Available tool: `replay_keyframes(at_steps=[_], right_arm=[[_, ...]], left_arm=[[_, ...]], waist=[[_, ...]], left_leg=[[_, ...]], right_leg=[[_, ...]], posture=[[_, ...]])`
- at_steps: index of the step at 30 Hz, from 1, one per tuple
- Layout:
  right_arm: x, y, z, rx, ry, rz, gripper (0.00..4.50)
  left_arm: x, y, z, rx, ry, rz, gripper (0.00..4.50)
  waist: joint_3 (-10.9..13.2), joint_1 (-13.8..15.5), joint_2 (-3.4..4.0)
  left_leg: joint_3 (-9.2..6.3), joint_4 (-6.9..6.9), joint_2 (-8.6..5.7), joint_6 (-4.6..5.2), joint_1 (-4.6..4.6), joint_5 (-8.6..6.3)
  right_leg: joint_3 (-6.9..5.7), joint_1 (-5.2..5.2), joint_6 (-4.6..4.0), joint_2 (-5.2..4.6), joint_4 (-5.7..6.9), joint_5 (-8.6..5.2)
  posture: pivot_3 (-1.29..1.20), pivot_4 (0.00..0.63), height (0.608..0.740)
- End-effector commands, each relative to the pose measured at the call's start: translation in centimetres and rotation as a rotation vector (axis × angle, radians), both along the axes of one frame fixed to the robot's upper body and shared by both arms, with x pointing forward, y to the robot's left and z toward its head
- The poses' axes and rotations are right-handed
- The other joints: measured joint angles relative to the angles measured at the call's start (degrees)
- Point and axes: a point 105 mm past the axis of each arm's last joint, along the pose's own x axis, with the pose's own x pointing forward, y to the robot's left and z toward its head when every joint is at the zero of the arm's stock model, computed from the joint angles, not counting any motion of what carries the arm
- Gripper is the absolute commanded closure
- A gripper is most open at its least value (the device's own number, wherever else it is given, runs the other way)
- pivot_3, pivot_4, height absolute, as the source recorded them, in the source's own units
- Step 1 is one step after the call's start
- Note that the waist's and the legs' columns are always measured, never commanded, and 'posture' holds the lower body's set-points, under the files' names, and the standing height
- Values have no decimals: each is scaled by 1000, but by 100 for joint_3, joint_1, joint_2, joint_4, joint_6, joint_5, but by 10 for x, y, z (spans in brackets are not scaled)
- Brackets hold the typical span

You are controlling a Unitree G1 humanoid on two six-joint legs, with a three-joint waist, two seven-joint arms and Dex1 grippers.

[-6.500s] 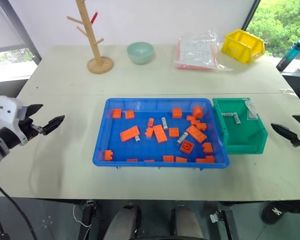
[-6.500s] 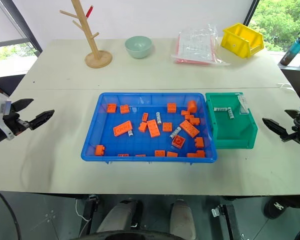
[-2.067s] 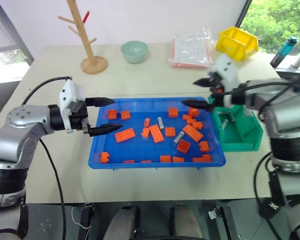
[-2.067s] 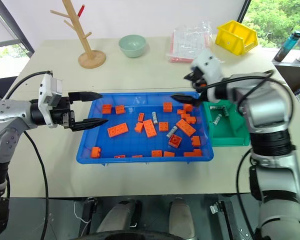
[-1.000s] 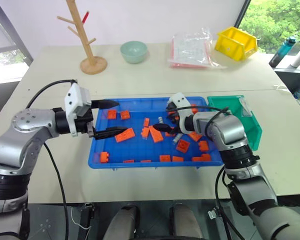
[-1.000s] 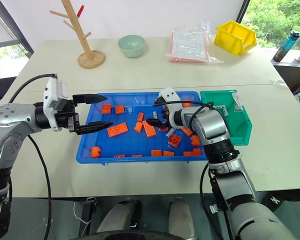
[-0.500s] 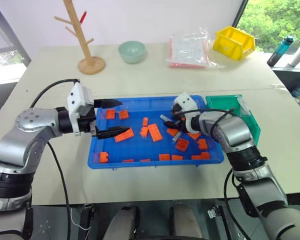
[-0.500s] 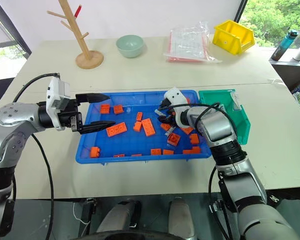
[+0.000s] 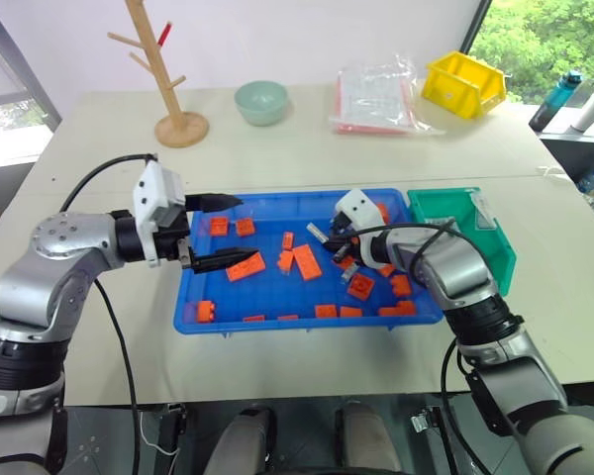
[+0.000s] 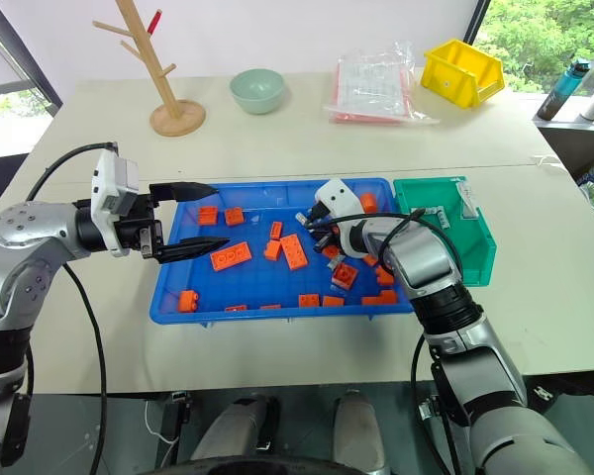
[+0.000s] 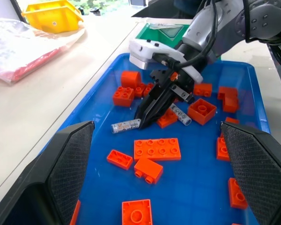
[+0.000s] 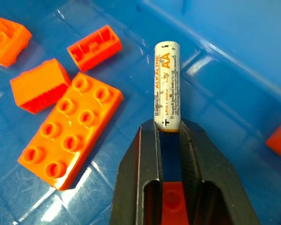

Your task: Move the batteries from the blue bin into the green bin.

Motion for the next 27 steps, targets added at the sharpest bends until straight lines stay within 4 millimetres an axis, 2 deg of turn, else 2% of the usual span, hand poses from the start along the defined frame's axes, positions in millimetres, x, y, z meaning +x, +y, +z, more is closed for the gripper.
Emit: replay_keyframes(at_steps=[1,3,4,5,8,9,11,16,17,19,21,25,26,27], right_arm=[[-7,-4,70,137,-124,21,4478],[-12,-28,99,189,-147,-31,4478],[-14,-37,108,201,-152,-50,4478],[-17,-63,115,167,-173,-113,4478],[-29,-122,121,67,-191,-270,4478],[-33,-134,120,50,-184,-302,4478],[-38,-145,119,33,-177,-326,4478],[-39,-146,119,33,-177,-323,4478],[-43,-156,115,13,-164,-350,4478],[-54,-182,82,-14,-84,-454,3401],[-59,-194,67,-34,-58,-502,2468],[-57,-201,72,-66,-90,-504,349],[-56,-201,74,-69,-98,-496,26],[-54,-198,80,-61,-114,-471,26]], left_arm=[[0,2,4,3,-29,0,0],[0,3,2,2,-20,2,0],[0,4,1,2,-18,3,0],[0,4,0,1,-15,3,0],[1,6,0,-4,-11,4,0],[2,7,0,-6,-11,4,0],[2,7,1,-8,-12,3,0],[2,7,1,-7,-13,2,0],[3,8,2,-14,-15,2,0],[10,1,7,-32,-30,-17,0],[13,-3,10,-38,-42,-32,0],[15,-5,14,-37,-56,-42,0],[15,-5,15,-36,-58,-41,0],[15,-4,15,-35,-59,-39,0]], waist=[[0,2,0],[0,18,0],[0,44,0],[0,70,0],[-1,198,-2],[-1,213,-3],[-1,198,-3],[-1,52,-1],[0,56,-1],[-8,153,-15],[-13,267,-26],[-5,273,-11],[-5,267,-11],[-5,260,-11]], left_leg=[[0,0,0,0,0,0],[0,1,0,0,0,0],[0,0,-1,0,0,0],[-2,1,-2,0,0,0],[-10,1,-12,4,0,-2],[-13,3,-15,6,0,-3],[-3,3,-15,7,0,-4],[40,-2,20,7,7,-3],[40,-4,20,7,9,-4],[36,-5,15,8,7,-4],[0,7,0,15,7,-8],[34,19,-17,19,0,-8],[34,19,-11,19,3,-8],[35,18,-7,19,5,-8]], right_leg=[[0,0,0,0,0,0],[0,2,0,0,0,0],[0,2,0,0,-1,0],[0,3,0,-1,-1,0],[-1,10,0,-5,-7,0],[0,13,0,-6,-7,0],[0,15,0,-9,-10,0],[2,7,1,1,-9,0],[2,7,1,1,-8,0],[1,9,1,-2,-6,0],[-3,23,0,-1,-3,0],[5,19,1,-23,-10,1],[5,18,1,-19,-12,1],[5,17,1,-16,-12,1]], posture=[[0,150,726],[0,150,726],[0,150,726],[0,150,726],[0,150,726],[0,150,726],[0,150,726],[0,150,726],[0,150,726],[0,150,726],[0,150,726],[0,150,726],[0,150,726],[0,150,726]])
